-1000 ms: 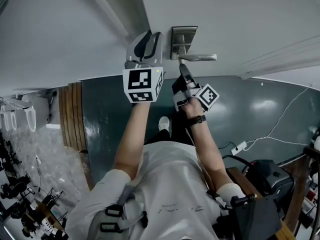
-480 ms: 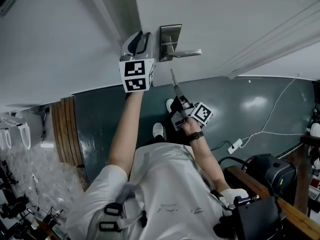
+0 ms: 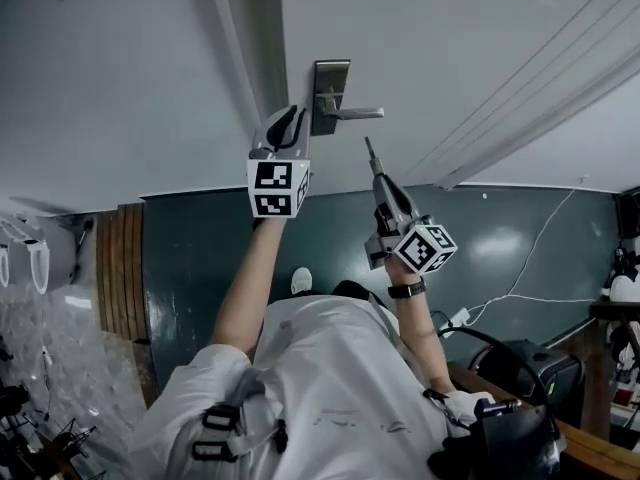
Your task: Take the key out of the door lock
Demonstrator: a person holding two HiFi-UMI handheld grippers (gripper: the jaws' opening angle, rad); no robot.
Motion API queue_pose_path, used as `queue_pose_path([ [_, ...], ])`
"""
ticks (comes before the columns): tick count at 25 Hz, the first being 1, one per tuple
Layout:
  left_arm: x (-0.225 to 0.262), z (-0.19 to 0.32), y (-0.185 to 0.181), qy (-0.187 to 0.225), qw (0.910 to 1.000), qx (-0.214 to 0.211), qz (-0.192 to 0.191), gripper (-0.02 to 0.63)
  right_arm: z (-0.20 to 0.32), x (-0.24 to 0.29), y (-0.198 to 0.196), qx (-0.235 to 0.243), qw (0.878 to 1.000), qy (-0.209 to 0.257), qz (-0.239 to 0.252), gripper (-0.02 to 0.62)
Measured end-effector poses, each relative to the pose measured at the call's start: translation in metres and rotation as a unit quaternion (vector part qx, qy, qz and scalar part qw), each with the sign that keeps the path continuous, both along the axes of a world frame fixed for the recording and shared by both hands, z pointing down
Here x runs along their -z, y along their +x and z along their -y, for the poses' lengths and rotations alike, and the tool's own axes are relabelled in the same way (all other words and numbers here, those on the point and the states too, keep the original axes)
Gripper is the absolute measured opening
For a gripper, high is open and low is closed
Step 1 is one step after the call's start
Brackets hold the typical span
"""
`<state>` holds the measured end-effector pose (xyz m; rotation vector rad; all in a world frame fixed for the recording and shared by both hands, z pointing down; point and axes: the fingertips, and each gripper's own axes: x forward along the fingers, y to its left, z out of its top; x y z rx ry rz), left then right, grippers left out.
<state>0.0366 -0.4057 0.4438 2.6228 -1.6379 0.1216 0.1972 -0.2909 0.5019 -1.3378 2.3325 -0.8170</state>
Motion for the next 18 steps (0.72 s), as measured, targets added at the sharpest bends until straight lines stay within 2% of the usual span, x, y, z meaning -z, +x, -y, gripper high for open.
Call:
queue_pose_path([
  [3,0.005,-0.04,0.017,-0.004,1.0,0.002,-0.006,0.017,-0.003,0.033,0.015,0.0,0.997,0.058,-0.043,0.021],
  [5,0.014,-0.064,0.028,-0.001,0.9998,0.011,-0.014,0.012,-0.01,0.053,0.024,-0.003,0.994,0.085,-0.073,0.021],
  [8,0.033,-0.113,0.046,0.033,0.9988,0.035,-0.014,-0.002,-0.037,0.076,0.039,-0.001,0.985,0.124,-0.124,0.021],
  [10,0.037,-0.137,0.067,0.041,0.9983,0.04,-0.013,-0.002,-0.051,0.089,0.055,-0.006,0.977,0.152,-0.151,0.021],
  [14,0.022,-0.18,0.102,0.014,0.9989,0.042,-0.018,-0.002,-0.074,0.093,0.079,-0.009,0.972,0.166,-0.164,0.021],
  [18,0.024,-0.209,0.11,0.006,0.9989,0.043,-0.02,0.0,-0.093,0.089,0.071,0.013,0.975,0.159,-0.155,0.021],
])
